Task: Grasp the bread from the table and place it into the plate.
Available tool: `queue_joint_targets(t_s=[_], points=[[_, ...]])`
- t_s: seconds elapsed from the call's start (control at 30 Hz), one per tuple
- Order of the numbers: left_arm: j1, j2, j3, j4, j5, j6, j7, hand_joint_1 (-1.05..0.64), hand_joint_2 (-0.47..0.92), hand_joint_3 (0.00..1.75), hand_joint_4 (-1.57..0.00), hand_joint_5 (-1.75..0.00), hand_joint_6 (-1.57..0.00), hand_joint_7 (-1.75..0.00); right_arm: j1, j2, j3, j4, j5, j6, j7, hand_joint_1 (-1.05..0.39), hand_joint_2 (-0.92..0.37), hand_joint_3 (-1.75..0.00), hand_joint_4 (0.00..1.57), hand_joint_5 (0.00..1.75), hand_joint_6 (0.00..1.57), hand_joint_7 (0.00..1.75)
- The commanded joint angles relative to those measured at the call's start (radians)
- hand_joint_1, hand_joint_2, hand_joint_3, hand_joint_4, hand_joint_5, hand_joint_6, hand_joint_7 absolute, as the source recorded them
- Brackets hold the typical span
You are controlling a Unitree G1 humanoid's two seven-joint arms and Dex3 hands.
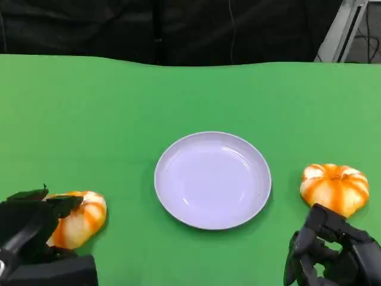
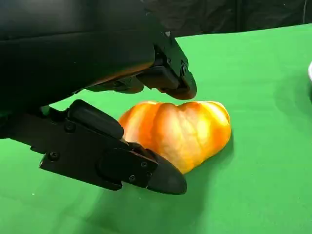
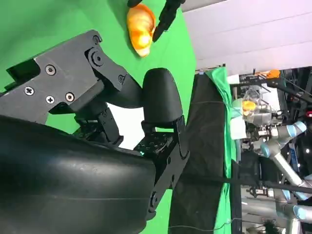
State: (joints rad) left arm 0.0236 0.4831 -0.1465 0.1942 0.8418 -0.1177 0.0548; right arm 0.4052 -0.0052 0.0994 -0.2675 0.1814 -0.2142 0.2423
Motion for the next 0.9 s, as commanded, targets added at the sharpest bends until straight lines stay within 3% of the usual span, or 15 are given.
queue_joint_targets(t_s=[0.03,0.9], points=[[-0.013,0.026,-0.009,0.016,-0.012,0.006,0.027,-0.75,0.92,0.1,-0.37,-0.01,-0.5,-0.01,0.002,-0.006,-0.004,-0.005,0.012,-0.009,0.003,-0.14,-0.57,-1.21,0.85,1.75,0.68,1.69],[-0.041,0.027,-0.056,0.056,-0.035,0.047,0.022,-0.74,0.92,0.09,-0.37,0.0,-0.5,0.0,0.008,-0.007,-0.007,-0.015,0.006,-0.016,0.003,-0.13,-0.58,-1.19,0.85,1.75,0.68,1.69]])
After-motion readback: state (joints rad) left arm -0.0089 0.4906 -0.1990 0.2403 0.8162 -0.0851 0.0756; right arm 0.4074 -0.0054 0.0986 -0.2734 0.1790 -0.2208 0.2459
